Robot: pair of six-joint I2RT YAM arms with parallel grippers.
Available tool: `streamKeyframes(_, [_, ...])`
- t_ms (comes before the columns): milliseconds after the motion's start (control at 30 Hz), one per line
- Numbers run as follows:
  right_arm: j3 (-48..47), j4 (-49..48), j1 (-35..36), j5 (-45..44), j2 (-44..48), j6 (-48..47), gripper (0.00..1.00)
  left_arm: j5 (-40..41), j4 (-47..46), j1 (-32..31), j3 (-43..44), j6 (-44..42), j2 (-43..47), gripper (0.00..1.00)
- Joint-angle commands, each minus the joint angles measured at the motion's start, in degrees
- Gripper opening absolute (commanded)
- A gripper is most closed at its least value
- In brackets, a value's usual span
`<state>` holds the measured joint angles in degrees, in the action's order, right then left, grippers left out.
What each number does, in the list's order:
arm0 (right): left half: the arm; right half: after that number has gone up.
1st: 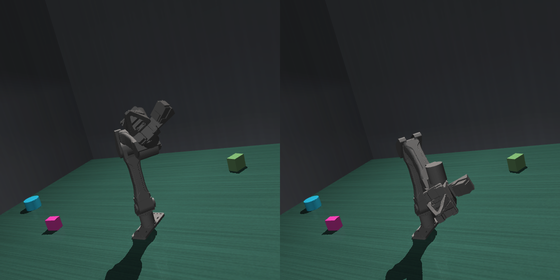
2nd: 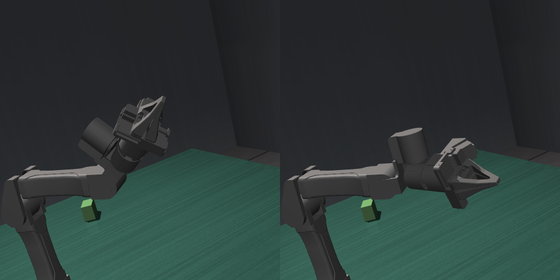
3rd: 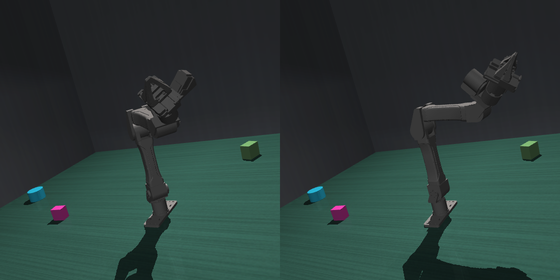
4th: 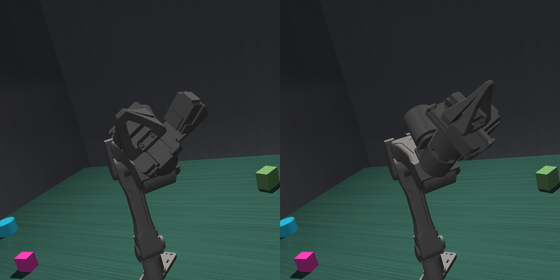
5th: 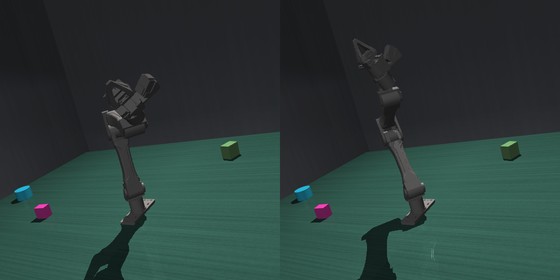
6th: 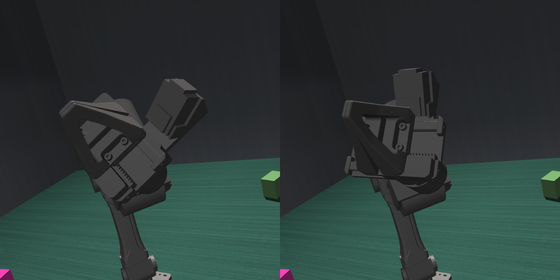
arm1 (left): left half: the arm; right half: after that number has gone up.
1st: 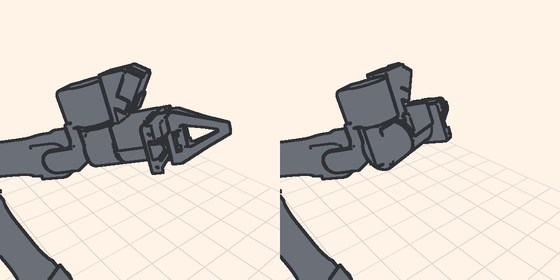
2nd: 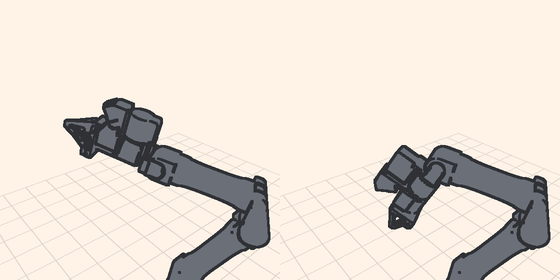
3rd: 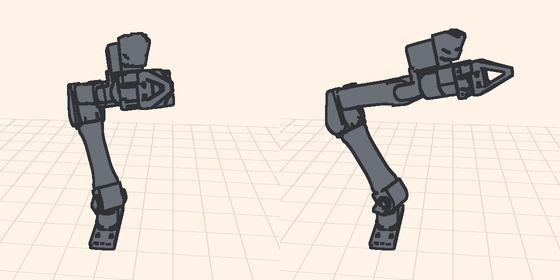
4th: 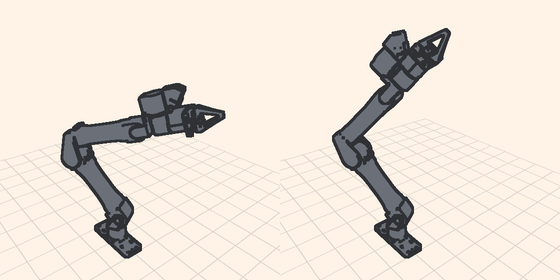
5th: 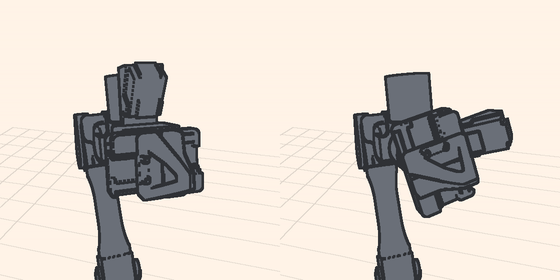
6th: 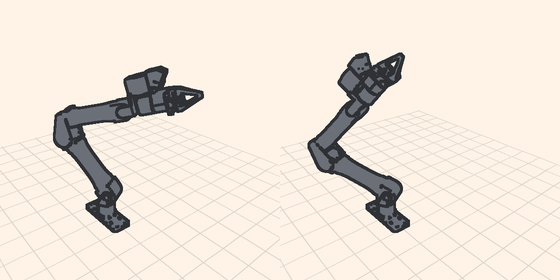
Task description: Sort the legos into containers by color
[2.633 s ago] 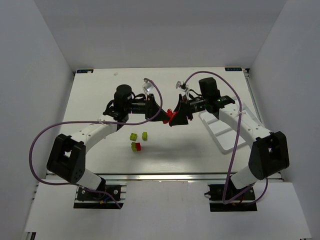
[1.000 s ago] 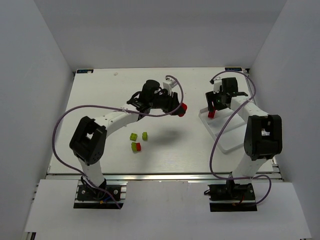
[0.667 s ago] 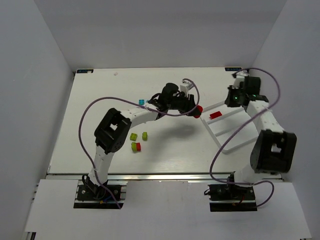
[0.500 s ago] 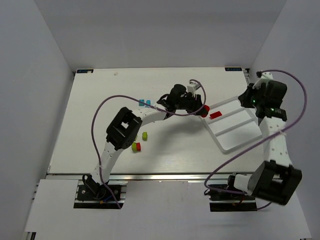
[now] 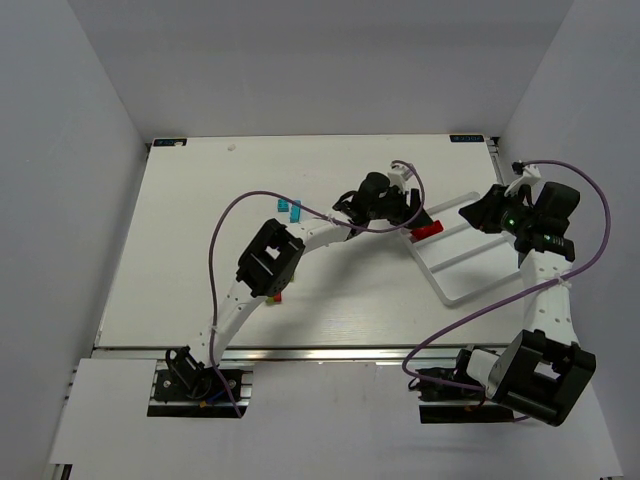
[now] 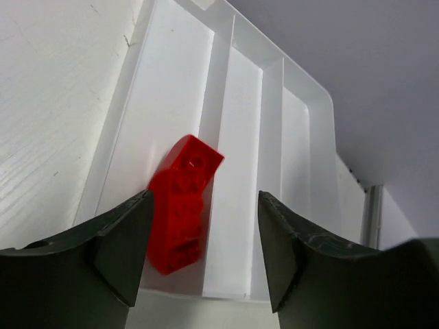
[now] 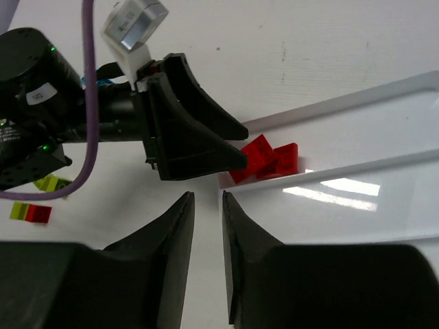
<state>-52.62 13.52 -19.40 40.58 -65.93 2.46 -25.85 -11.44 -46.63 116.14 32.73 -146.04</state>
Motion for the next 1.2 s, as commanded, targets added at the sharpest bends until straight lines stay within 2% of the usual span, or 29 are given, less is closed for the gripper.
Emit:
streamKeyframes(0, [0.32, -1.21, -0.11, 7.75, 1.33, -2.19, 0.31, 1.94, 0.46, -0.39, 3.57, 0.49, 1.46, 0.73])
streamKeyframes(33, [0.41, -0.17, -0.11, 11.33, 1.24, -4.11, 0.42, 2.03, 0.72, -0.39, 4.18, 0.40, 1.89, 0.74])
streamKeyframes(133, [0.33, 0.98, -0.03, 17.06, 1.24, -8.51, 0.54, 1.94, 2.20, -0.39, 6.29, -0.21, 3.03, 0.79])
streamKeyframes(200, [0.24, 2.38, 0.41, 20.84, 1.24, -12.37, 0.54, 1.94, 2.65, -0.39, 6.47, -0.74, 4.70, 0.78])
streamKeyframes(233, [0.24, 3.26, 0.33, 26.60, 1.33, -14.39, 0.50, 1.85, 2.91, -0.39, 6.04, -1.17, 7.67, 0.75])
streamKeyframes(300, [0.24, 10.45, 1.46, 33.39, 1.24, -26.49, 0.43, 1.94, 3.44, 0.31, 2.97, -2.66, 11.63, 0.68])
streamKeyframes(333, [-0.02, 15.09, 1.90, 39.34, 0.98, -33.07, 0.33, 1.94, 5.18, 1.10, 1.39, -3.37, 14.09, 0.44])
streamKeyframes(367, [-0.46, 27.14, 3.04, 40.88, 0.81, -41.05, 0.30, 2.20, 6.59, 1.10, -2.89, -4.33, 19.68, 0.30])
streamKeyframes(400, [-1.60, 33.79, 5.57, 41.85, 0.20, -57.75, 0.22, 4.12, 10.96, 1.89, -5.63, -8.08, 26.52, 0.05])
streamKeyframes(433, [-1.69, 39.60, 5.60, 41.43, -0.16, -65.57, 0.20, 6.40, 13.96, 2.68, -8.70, -10.38, 26.59, 0.00])
streamKeyframes(467, [-1.61, 43.31, 7.95, 40.82, -0.60, -70.87, 0.18, 9.21, 15.90, 2.69, -16.30, -12.49, 34.60, 0.00])
streamKeyframes(500, [-0.65, 44.13, 10.76, 38.29, -1.47, -73.19, 0.18, 14.45, 18.97, 3.30, -20.64, -16.34, 38.86, 0.00])
streamKeyframes(533, [0.05, 42.05, 14.18, 36.09, -2.00, -70.86, 0.20, 16.86, 20.13, 4.26, -25.04, -17.95, 43.07, 0.00])
streamKeyframes(567, [0.76, 38.46, 15.87, 33.98, -2.36, -67.27, 0.23, 19.49, 21.45, 4.79, -29.43, -20.23, 51.30, 0.00])
streamKeyframes(600, [1.90, 28.94, 19.28, 28.12, -2.53, -58.45, 0.32, 27.44, 24.16, 5.32, -37.39, -20.77, 55.38, 0.00])
streamKeyframes(633, [4.78, 23.54, 24.79, 24.32, -2.19, -53.66, 0.38, 30.56, 25.67, 6.11, -40.87, -21.39, 59.25, 0.00])
streamKeyframes(667, [6.46, 18.18, 27.20, 20.63, -1.57, -49.52, 0.44, 33.81, 26.72, 6.11, -44.56, -22.09, 62.94, 0.23])
streamKeyframes(700, [8.04, 8.73, 32.27, 12.50, -0.87, -46.17, 0.50, 36.80, 27.95, 6.81, -50.77, -22.10, 69.59, 0.40])
streamKeyframes(733, [9.71, 5.76, 37.80, 8.42, -1.04, -42.31, 0.69, 41.44, 29.88, 7.34, -53.44, -22.10, 72.79, 0.54])
streamKeyframes(767, [9.47, 3.82, 40.38, 4.72, -1.82, -41.40, 0.79, 43.32, 30.77, 7.34, -55.99, -22.01, 75.52, 0.73])
streamKeyframes(800, [8.42, 2.58, 45.19, -2.27, -5.40, -40.26, 0.89, 44.82, 32.17, 7.34, -60.46, -21.92, 80.51, 0.77])
streamKeyframes(867, [3.09, 0.82, 50.67, -9.52, -10.60, -36.23, 0.89, 50.94, 34.11, 7.34, -63.74, -20.70, 84.41, 0.86])
streamKeyframes(900, [0.79, 0.11, 53.38, -15.64, -16.02, -34.99, 0.89, 53.16, 35.07, 7.34, -65.41, -20.60, 87.82, 0.87])
streamKeyframes(933, [-1.24, -0.85, 55.59, -18.40, -18.94, -32.72, 0.89, 58.05, 35.35, 7.34, -68.56, -20.25, 89.33, 0.89])
streamKeyframes(1000, [-7.83, -1.13, 58.05, -22.01, -25.87, -30.68, 0.89, 62.65, 35.35, 7.34, -71.65, -19.37, 92.58, 0.93])
streamKeyframes(1100, [-16.97, 1.67, 60.87, -19.25, -33.63, -26.99, 0.88, 67.50, 36.22, 7.34, -73.33, -19.11, 97.77, 0.94])
streamKeyframes(1167, [-20.31, 4.48, 62.11, -15.55, -37.49, -26.72, 0.82, 69.69, 36.14, 7.34, -73.94, -18.76, 101.11, 0.82])
